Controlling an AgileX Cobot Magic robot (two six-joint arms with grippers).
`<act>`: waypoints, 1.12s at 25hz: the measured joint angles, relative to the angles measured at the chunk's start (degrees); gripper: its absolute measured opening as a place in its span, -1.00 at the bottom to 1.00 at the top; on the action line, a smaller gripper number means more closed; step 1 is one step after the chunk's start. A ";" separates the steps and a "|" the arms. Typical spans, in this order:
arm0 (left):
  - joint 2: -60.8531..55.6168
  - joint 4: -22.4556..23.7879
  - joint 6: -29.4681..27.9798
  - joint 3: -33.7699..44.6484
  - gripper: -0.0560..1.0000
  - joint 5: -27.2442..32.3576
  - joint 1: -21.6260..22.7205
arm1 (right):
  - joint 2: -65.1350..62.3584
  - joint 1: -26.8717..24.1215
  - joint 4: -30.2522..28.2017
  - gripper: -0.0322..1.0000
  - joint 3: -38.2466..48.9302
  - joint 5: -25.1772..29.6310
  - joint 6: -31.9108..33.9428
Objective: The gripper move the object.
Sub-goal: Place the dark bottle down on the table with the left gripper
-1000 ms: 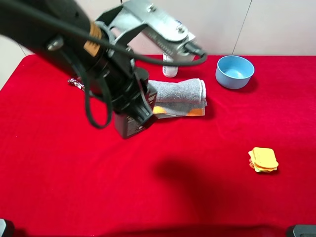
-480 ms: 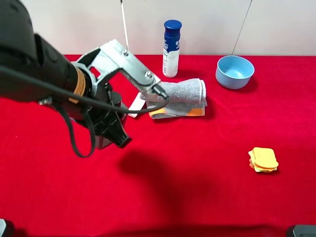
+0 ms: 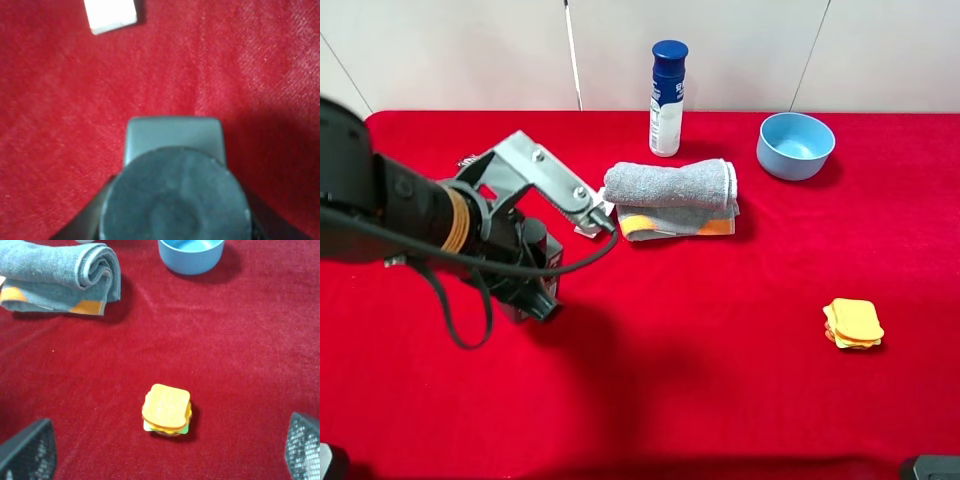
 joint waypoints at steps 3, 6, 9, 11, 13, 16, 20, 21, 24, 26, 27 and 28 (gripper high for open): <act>0.00 0.19 -0.67 1.83 -0.11 -2.71 0.63 | 0.00 0.00 0.00 0.41 0.00 0.00 0.00; 0.00 0.37 -0.80 2.21 -0.11 -3.08 0.82 | 0.00 0.00 0.00 0.41 0.00 0.00 0.00; 0.00 0.41 -0.85 2.21 -0.11 -3.08 0.84 | 0.00 0.00 0.00 0.41 0.00 0.00 0.00; 0.00 0.41 -0.85 2.21 -0.11 -3.08 0.84 | 0.00 0.00 0.00 0.41 0.00 0.00 0.00; 0.00 0.41 -0.85 2.21 -0.11 -3.02 0.84 | 0.00 0.00 0.00 0.41 0.00 0.00 0.00; 0.00 0.41 -0.85 2.21 -0.11 -2.37 0.84 | 0.00 0.00 0.00 0.41 0.00 0.00 0.00; 0.00 0.41 -0.85 2.21 -0.11 -1.22 0.84 | 0.00 0.00 0.00 0.41 0.00 0.00 0.00; 0.00 0.41 -0.85 2.21 -0.11 -0.95 0.84 | 0.00 0.00 0.00 0.41 0.00 0.00 0.00; 0.00 0.43 -0.85 2.21 -0.11 -0.50 0.84 | 0.00 0.00 0.00 0.41 0.00 0.00 0.00; 0.00 0.55 -0.85 2.21 -0.11 -0.50 0.84 | 0.00 0.00 0.00 0.41 0.00 0.00 0.00; 0.00 0.55 -0.85 2.21 -0.11 -0.50 0.84 | 0.00 0.00 0.00 0.41 0.00 0.00 0.00; 0.00 0.55 -0.85 2.21 -0.11 -0.50 0.84 | 0.00 0.00 0.00 0.41 0.00 0.00 0.00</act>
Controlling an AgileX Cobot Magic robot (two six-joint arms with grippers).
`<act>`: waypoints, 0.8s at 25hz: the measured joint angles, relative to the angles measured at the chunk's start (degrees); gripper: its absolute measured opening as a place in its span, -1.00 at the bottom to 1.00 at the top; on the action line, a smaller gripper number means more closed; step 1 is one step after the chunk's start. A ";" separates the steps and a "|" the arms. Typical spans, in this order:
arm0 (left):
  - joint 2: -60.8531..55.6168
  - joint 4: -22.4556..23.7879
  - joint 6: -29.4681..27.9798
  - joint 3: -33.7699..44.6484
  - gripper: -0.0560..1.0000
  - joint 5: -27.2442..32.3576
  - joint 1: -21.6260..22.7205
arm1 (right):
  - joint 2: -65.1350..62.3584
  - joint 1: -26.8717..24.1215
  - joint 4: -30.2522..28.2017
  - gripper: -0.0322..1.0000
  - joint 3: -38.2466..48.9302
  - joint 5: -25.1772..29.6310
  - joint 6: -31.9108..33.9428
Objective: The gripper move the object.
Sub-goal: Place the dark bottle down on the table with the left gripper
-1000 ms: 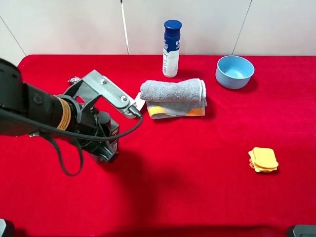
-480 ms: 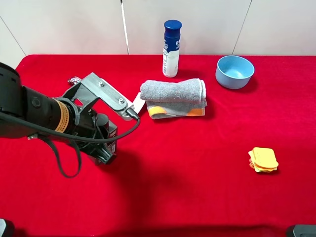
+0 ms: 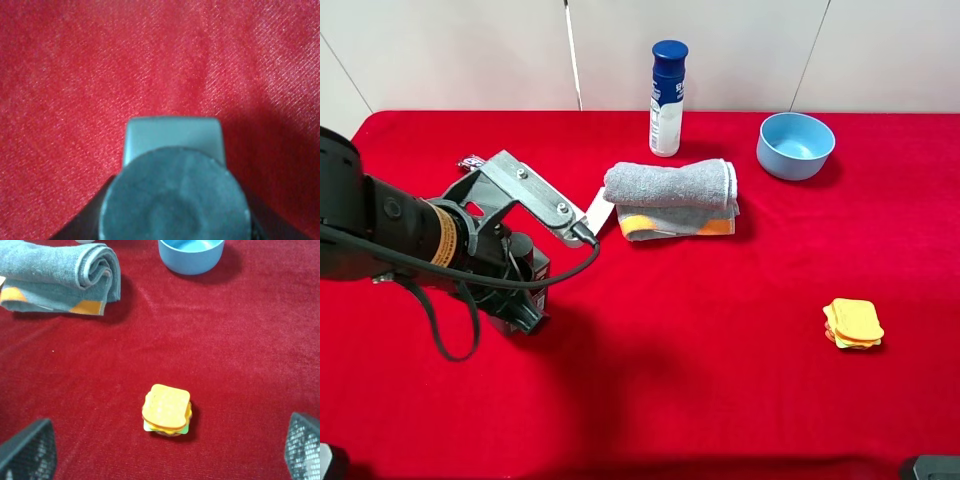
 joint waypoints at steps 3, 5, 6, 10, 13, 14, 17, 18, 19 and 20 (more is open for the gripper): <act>0.00 0.00 0.00 0.00 -0.11 0.00 0.00 | 0.00 0.00 0.00 0.41 0.00 0.00 0.00; 0.00 0.04 0.00 0.00 -0.11 0.00 0.00 | 0.00 0.00 0.00 0.41 0.00 0.00 0.00; 0.00 0.04 0.00 0.00 -0.11 0.00 0.00 | 0.00 0.00 0.00 0.41 0.00 0.00 0.00; 0.00 0.04 -0.13 0.00 -0.11 0.00 0.00 | 0.00 0.00 0.00 0.41 0.00 0.00 0.00; 0.00 0.04 -0.33 0.00 -0.11 0.05 0.00 | 0.00 0.00 0.00 0.41 0.00 0.00 0.00; 0.00 0.04 -0.44 0.00 -0.11 0.02 0.00 | 0.00 0.00 0.00 0.41 0.00 0.00 0.00; 0.00 0.04 -0.49 0.00 -0.11 0.02 0.00 | 0.00 0.00 0.00 0.41 0.00 0.00 0.00; 0.00 0.04 -0.49 0.00 -0.11 0.02 0.00 | 0.00 0.00 0.00 0.41 0.00 0.00 0.00; 0.00 0.04 -0.49 0.00 -0.11 0.02 0.00 | 0.00 0.00 0.00 0.41 0.00 0.00 0.00; 0.00 0.04 -0.55 0.00 -0.11 0.02 0.00 | 0.00 0.00 0.00 0.41 0.00 0.00 0.00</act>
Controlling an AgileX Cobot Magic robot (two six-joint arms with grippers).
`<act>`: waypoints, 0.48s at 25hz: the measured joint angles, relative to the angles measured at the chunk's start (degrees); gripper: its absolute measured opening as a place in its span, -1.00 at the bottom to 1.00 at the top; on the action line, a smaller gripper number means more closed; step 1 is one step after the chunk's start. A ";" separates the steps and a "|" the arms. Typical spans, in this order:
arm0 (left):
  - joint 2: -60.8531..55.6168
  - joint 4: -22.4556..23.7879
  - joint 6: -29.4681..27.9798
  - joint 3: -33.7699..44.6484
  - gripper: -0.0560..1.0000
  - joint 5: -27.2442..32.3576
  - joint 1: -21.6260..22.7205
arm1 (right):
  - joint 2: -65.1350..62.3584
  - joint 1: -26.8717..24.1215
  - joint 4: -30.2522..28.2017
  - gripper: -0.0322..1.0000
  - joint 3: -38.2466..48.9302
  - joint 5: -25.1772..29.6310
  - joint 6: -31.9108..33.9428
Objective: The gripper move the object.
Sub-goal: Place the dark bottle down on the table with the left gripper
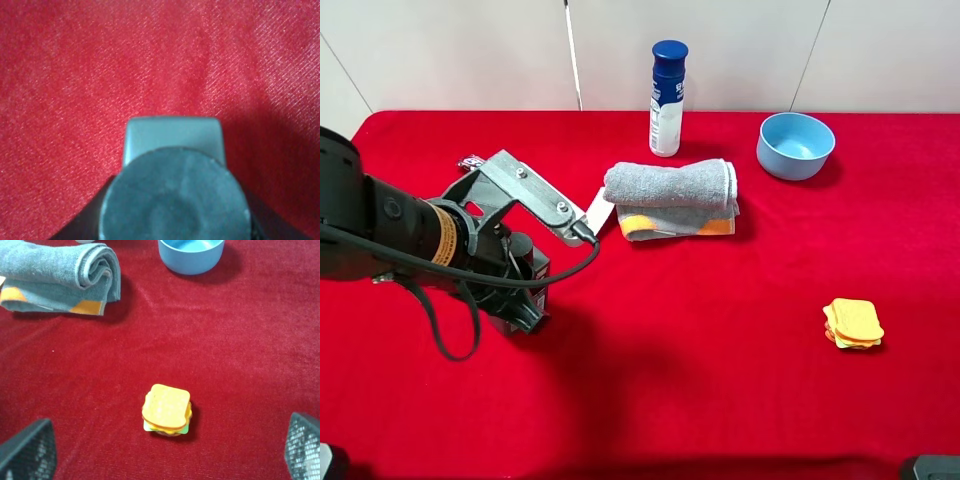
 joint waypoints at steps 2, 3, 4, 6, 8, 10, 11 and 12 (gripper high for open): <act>0.00 0.00 0.00 0.00 -0.11 0.00 0.00 | 0.00 0.00 0.00 0.41 0.00 0.00 0.00; 0.00 0.00 0.00 0.00 -0.11 0.00 0.00 | 0.00 0.00 0.00 0.41 0.00 0.00 0.00; 0.00 0.00 -0.05 0.00 -0.11 0.00 0.00 | 0.00 0.00 0.00 0.41 0.00 0.00 0.00; 0.00 0.00 -0.05 0.00 -0.11 0.00 0.00 | 0.00 0.00 0.00 0.41 0.00 0.00 0.00; 0.00 0.00 -0.05 0.00 -0.11 0.00 0.00 | 0.00 0.00 0.00 0.41 0.00 0.00 0.00; 0.00 0.00 -0.05 0.00 -0.10 0.00 0.00 | 0.00 0.00 0.00 0.41 0.00 0.00 0.00; 0.00 0.00 -0.05 0.00 -0.09 0.00 0.00 | 0.00 0.00 0.00 0.41 0.00 0.00 0.00; 0.00 0.00 -0.05 0.00 -0.08 0.00 0.00 | 0.00 0.00 0.00 0.41 0.00 0.00 0.00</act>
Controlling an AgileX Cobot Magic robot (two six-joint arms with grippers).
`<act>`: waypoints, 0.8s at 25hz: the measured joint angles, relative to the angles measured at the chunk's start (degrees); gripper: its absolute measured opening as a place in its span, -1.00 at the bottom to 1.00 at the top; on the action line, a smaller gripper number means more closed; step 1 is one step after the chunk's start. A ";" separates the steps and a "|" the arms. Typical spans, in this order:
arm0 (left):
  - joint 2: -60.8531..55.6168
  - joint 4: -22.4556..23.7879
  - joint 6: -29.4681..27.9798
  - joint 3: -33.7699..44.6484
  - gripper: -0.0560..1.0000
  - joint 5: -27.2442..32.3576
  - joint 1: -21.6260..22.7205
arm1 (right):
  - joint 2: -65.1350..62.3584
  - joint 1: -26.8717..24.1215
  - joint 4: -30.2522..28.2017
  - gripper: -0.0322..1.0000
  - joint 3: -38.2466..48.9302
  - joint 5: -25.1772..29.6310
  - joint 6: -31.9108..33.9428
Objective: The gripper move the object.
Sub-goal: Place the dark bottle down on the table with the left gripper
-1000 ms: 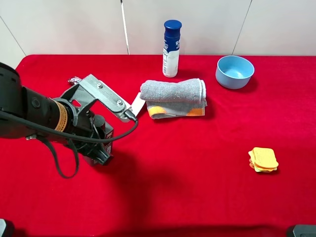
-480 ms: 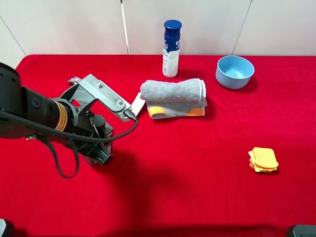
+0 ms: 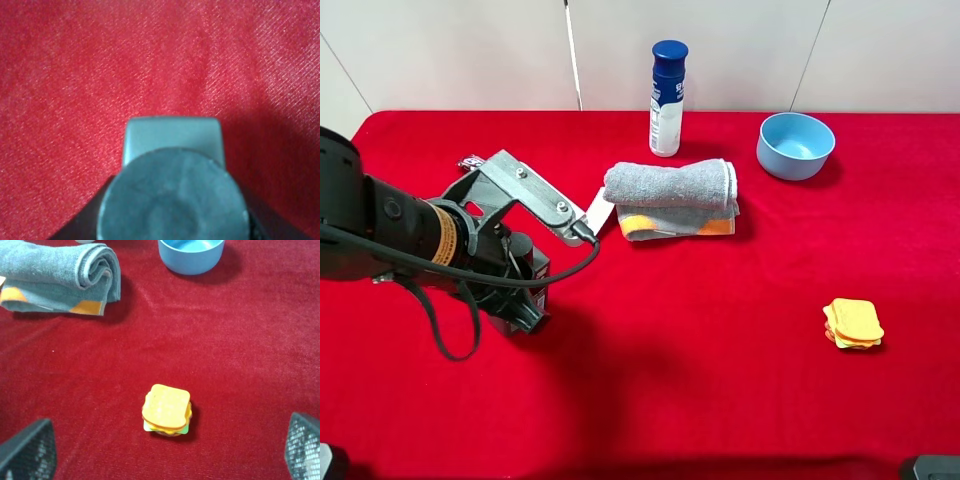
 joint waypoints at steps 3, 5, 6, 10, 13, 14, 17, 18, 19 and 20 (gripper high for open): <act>-0.03 0.20 0.00 0.00 0.02 0.00 0.05 | 0.00 0.00 0.00 0.41 0.00 0.00 0.00; -0.03 0.20 0.00 0.00 0.15 0.00 0.11 | 0.00 0.00 0.00 0.41 0.00 0.00 0.00; -0.03 0.20 0.00 0.00 0.21 0.00 0.11 | 0.00 0.00 0.00 0.41 0.00 0.00 0.00; -0.03 0.20 -0.25 0.00 0.40 0.00 0.11 | 0.00 0.00 0.00 0.41 0.00 0.00 0.00; -0.03 -0.48 -0.26 0.00 0.43 0.00 0.11 | 0.00 0.00 0.00 0.41 0.00 0.00 0.00; -0.03 -0.71 -0.26 0.00 0.43 0.00 0.11 | 0.00 0.00 0.00 0.41 0.00 0.00 0.00; -0.03 -0.95 -0.30 0.00 0.45 0.00 0.11 | 0.00 0.00 0.00 0.41 0.00 0.00 0.00; -0.03 -1.01 -0.30 0.00 0.47 0.00 0.11 | 0.00 0.00 0.00 0.41 0.00 0.00 0.00; -0.03 -1.07 -0.30 0.00 0.54 0.00 0.11 | 0.00 0.00 0.00 0.41 0.00 0.00 0.00; -0.03 -1.12 -0.30 0.00 0.60 0.00 0.11 | 0.00 0.00 0.00 0.41 0.00 0.00 0.00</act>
